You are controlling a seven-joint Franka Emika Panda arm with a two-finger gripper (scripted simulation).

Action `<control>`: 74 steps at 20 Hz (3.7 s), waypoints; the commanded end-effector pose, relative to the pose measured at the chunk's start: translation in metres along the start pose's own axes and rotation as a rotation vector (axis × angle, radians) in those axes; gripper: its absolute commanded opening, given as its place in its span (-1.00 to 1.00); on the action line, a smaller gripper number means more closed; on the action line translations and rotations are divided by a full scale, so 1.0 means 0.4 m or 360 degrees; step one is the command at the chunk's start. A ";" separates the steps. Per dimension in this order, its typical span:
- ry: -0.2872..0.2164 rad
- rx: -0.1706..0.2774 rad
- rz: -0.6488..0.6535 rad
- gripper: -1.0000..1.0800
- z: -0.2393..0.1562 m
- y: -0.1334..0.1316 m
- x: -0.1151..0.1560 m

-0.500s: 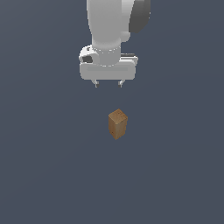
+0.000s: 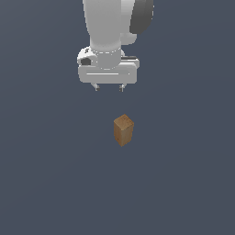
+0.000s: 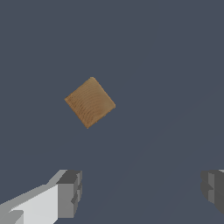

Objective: Pick up the object and move it to a goal position.

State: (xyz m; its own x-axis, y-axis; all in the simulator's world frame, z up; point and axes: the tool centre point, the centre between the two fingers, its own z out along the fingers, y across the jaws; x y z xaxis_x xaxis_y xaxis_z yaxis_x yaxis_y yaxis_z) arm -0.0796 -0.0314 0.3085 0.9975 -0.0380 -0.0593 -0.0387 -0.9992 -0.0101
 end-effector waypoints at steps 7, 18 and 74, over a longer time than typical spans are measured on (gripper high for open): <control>0.0001 -0.0003 -0.0031 0.92 0.007 0.000 0.006; 0.0026 -0.0022 -0.0337 0.92 0.085 -0.041 0.060; 0.0086 -0.0048 -0.1059 -1.00 0.401 -0.153 0.161</control>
State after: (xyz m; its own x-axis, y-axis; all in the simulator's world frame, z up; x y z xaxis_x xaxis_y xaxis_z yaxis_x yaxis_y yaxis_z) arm -0.0225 0.0288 0.1439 0.8099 0.5866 -0.0004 0.5866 -0.8099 0.0000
